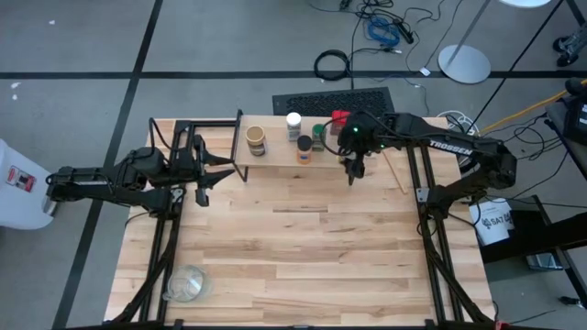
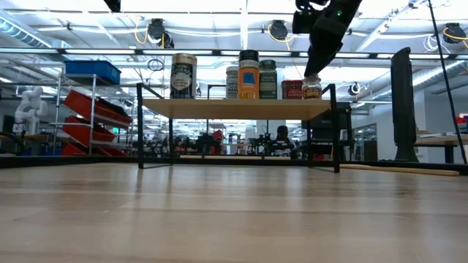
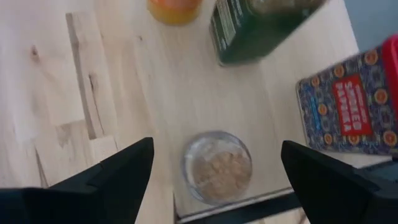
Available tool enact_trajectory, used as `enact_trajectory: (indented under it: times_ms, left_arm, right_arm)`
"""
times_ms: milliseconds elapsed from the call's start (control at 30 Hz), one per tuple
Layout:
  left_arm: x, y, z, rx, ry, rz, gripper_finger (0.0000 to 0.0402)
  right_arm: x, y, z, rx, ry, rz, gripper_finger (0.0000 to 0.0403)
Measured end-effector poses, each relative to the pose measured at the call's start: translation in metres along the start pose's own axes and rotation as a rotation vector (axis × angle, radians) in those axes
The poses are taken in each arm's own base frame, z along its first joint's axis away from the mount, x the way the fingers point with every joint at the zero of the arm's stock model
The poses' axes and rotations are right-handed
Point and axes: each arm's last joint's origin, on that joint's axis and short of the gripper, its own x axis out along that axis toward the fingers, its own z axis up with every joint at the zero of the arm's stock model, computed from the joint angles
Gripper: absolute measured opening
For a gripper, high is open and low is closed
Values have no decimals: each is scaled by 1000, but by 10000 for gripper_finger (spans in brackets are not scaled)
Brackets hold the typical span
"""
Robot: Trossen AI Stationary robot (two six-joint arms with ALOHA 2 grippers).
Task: Shelf spices
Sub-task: Remove the brown seasoning bottle from the shelf
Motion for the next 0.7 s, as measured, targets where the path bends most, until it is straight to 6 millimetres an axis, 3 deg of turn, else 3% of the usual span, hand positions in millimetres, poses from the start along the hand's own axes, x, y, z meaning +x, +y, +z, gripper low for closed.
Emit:
enact_trajectory:
  times_ms: [700]
  left_arm:
    - [0,0,-1,0,10,-1,129]
  right_arm:
    - [0,-6,-3,40,23,-3,338]
